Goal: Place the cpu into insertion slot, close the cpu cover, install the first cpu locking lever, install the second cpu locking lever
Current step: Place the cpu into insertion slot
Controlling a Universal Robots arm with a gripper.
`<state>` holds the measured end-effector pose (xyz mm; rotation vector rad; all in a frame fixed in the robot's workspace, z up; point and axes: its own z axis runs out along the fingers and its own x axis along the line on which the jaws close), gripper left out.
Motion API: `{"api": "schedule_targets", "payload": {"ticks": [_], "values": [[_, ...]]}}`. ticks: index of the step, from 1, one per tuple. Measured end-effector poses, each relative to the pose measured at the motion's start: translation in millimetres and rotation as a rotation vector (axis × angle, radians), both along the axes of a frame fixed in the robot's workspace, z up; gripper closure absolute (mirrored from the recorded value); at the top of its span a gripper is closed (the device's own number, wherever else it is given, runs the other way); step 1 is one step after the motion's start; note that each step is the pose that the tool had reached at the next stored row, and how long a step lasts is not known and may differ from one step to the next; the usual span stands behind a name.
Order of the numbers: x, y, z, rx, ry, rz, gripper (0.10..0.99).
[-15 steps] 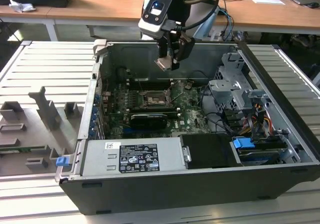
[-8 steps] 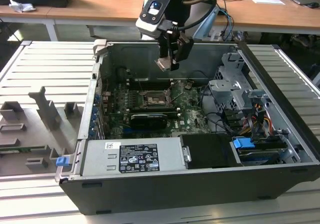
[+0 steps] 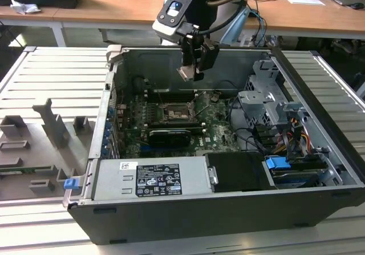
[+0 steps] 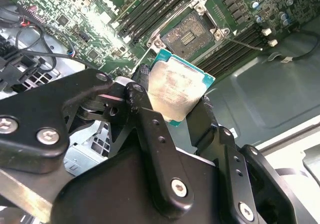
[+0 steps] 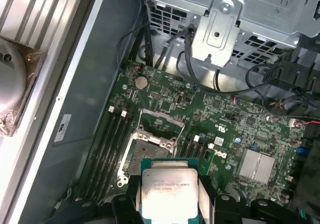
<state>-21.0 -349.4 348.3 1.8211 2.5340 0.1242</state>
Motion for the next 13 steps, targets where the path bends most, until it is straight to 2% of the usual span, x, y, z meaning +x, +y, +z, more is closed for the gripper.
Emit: {"api": "schedule_targets", "payload": {"ticks": [7, 12, 13], "values": [[0.0, 0.0, -1.2, 0.0, 0.004, -0.067, 0.545], [0.0, 0.0, -2.3, 0.0, 0.0112, -0.122, 0.545], [0.0, 0.0, -2.8, 0.0, 0.0143, -0.141, 0.545]]}}
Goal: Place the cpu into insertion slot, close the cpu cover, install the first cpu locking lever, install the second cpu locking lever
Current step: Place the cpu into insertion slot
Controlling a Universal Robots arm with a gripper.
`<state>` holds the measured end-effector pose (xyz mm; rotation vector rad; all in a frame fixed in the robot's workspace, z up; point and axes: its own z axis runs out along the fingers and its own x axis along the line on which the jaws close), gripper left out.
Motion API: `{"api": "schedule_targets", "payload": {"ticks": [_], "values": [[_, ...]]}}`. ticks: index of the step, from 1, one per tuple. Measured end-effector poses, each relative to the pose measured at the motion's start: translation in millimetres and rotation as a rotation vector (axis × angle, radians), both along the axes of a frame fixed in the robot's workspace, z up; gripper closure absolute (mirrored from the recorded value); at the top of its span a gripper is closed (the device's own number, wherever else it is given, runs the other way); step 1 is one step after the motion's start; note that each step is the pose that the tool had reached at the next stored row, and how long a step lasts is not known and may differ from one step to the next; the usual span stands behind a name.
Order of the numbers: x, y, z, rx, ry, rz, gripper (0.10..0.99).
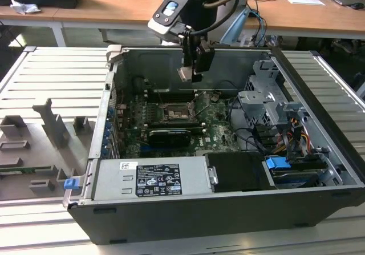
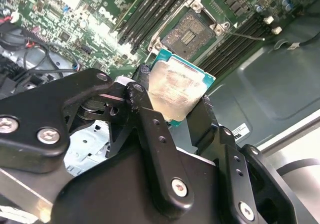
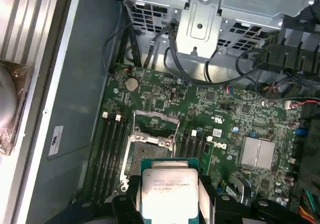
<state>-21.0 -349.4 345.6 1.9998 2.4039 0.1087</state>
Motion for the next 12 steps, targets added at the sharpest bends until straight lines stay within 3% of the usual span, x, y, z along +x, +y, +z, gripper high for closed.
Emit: {"api": "schedule_targets", "payload": {"ticks": [5, 12], "values": [[0.0, 0.0, -2.0, 0.0, 0.0114, -0.086, 0.545], [0.0, 0.0, -4.7, 0.0, 0.0115, -0.13, 0.545]]}}
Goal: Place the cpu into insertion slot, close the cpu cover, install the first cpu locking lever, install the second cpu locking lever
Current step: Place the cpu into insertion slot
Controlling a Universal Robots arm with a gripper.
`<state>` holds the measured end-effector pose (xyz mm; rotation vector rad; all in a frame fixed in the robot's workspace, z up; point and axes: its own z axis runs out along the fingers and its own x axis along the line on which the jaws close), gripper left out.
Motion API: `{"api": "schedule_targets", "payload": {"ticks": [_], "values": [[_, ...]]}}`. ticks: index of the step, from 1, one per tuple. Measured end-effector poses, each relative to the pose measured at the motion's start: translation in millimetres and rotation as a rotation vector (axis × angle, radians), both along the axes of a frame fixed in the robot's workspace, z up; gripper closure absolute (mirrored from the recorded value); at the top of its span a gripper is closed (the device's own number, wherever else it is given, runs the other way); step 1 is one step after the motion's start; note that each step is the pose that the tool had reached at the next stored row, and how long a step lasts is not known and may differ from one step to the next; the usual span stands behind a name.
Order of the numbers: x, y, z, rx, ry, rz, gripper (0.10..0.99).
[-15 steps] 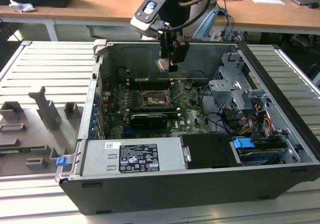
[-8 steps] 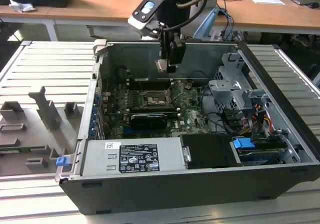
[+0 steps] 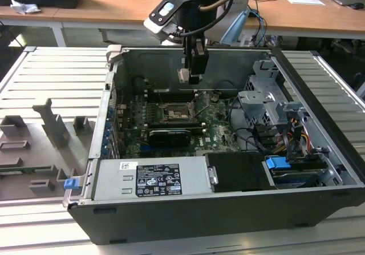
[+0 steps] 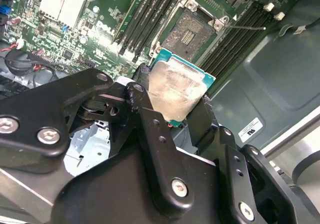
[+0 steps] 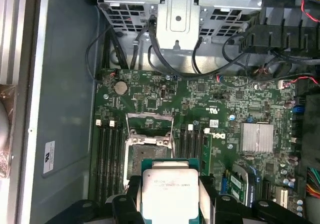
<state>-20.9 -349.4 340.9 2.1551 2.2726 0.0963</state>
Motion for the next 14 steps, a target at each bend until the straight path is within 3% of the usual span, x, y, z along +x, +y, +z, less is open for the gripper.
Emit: {"api": "schedule_targets", "payload": {"ticks": [14], "values": [[-0.9, 1.1, -18.6, -0.001, 0.0003, 0.002, 0.545]]}}
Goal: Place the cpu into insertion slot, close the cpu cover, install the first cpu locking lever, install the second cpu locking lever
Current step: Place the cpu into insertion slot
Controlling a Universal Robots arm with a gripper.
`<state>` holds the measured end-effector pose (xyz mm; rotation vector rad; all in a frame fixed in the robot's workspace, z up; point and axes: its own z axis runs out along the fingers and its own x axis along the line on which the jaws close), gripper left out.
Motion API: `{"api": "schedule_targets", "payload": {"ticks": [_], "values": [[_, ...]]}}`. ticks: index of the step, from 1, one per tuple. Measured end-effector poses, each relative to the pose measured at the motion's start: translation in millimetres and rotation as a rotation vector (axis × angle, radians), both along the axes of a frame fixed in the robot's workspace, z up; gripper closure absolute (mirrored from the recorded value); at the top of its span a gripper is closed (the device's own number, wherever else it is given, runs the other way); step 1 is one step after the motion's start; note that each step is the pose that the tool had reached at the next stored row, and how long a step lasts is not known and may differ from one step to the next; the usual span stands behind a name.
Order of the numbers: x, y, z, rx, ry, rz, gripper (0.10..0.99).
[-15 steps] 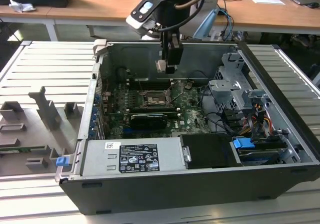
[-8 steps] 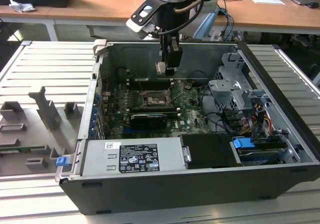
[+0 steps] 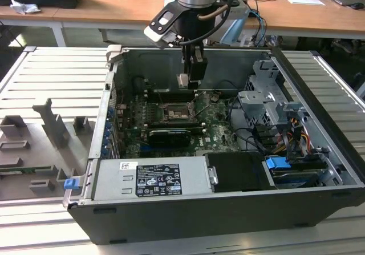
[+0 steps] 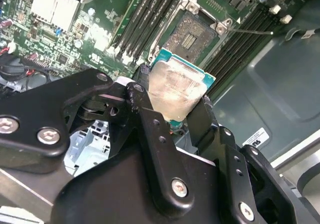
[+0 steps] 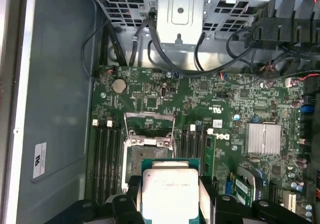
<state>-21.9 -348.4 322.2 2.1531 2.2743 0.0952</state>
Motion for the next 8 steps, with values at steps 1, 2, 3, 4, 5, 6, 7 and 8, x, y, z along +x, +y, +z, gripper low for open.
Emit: {"api": "schedule_targets", "payload": {"ticks": [1, 2, 3, 4, 5, 6, 7, 8], "values": [[-0.7, 0.0, -3.5, 0.0, 0.0, 0.0, 0.545], [-0.7, 0.0, -6.0, 0.0, 0.0, 0.0, 0.545], [-0.9, 0.0, -6.5, 0.0, 0.0, 0.0, 0.545], [-0.9, 0.0, -6.7, 0.0, 0.0001, 0.0, 0.545], [-0.9, 0.0, -6.8, 0.0, 0.0001, 0.0, 0.545], [-0.9, 0.0, -7.1, 0.0, 0.0001, 0.0, 0.545], [-0.9, 0.0, -7.3, 0.0, 0.0, 0.0, 0.545], [-1.1, 0.0, -7.7, 0.0, -0.0001, 0.0, 0.545]]}}
